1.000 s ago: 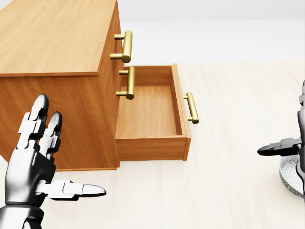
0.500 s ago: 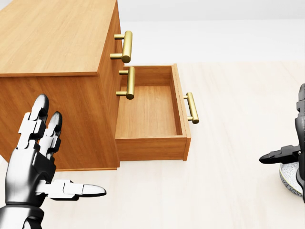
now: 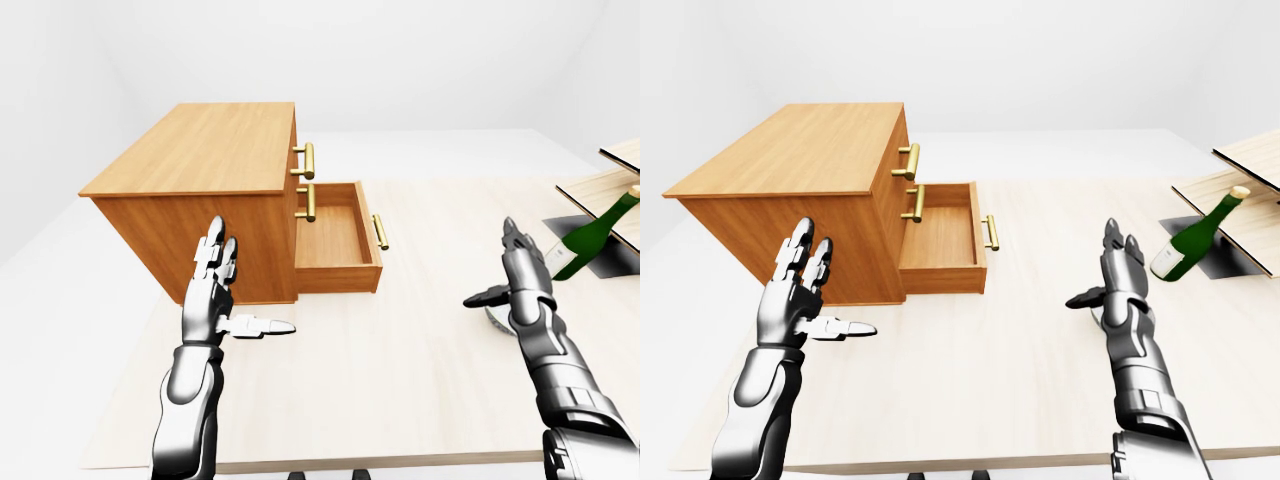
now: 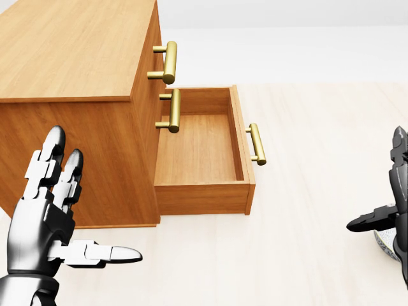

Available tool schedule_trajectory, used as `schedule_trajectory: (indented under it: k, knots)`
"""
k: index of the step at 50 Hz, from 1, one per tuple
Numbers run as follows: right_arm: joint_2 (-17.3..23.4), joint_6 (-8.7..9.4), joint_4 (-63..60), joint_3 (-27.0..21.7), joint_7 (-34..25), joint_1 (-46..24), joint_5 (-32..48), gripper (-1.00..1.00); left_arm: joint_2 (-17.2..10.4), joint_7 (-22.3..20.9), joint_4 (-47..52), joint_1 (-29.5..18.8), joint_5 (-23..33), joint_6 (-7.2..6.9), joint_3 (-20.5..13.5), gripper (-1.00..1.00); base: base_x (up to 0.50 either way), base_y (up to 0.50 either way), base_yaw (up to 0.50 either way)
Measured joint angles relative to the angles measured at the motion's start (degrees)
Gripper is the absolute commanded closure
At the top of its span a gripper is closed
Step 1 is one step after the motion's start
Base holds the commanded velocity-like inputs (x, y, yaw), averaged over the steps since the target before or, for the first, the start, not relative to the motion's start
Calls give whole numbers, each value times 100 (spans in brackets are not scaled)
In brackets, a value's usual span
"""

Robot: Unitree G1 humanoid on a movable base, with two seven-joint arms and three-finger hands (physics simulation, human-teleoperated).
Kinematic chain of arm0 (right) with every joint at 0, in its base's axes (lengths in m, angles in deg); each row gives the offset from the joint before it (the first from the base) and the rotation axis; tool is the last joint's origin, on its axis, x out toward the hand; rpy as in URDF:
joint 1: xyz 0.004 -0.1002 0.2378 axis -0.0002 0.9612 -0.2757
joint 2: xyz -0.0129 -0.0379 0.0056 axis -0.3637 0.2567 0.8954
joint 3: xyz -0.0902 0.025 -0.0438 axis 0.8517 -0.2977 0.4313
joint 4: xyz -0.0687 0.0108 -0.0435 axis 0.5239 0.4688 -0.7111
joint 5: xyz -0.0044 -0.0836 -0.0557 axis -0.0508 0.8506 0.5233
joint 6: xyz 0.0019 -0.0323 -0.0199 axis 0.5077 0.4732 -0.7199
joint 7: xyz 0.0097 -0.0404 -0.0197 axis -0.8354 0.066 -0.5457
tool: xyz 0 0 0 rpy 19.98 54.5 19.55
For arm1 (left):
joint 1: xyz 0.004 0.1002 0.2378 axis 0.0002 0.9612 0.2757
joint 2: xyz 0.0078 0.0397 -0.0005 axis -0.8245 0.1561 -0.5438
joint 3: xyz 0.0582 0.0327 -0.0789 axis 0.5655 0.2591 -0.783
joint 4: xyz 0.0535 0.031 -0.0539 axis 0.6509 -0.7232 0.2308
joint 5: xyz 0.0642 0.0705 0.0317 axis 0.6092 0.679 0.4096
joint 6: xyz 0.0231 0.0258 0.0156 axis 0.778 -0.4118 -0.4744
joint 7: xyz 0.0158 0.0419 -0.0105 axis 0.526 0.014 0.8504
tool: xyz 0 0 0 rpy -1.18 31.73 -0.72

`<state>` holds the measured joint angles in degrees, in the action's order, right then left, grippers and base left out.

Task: Put the bowl on top of the cabinet.

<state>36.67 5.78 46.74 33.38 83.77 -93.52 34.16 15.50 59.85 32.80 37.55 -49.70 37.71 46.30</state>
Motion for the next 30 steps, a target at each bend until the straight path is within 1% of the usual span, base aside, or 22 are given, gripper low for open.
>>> schedule_trajectory:
  k: [30]
  knots:
    - [41,0,697,175,251,-81,199,-100,2,1,2,1,23,0,8,-100,1,0,0]
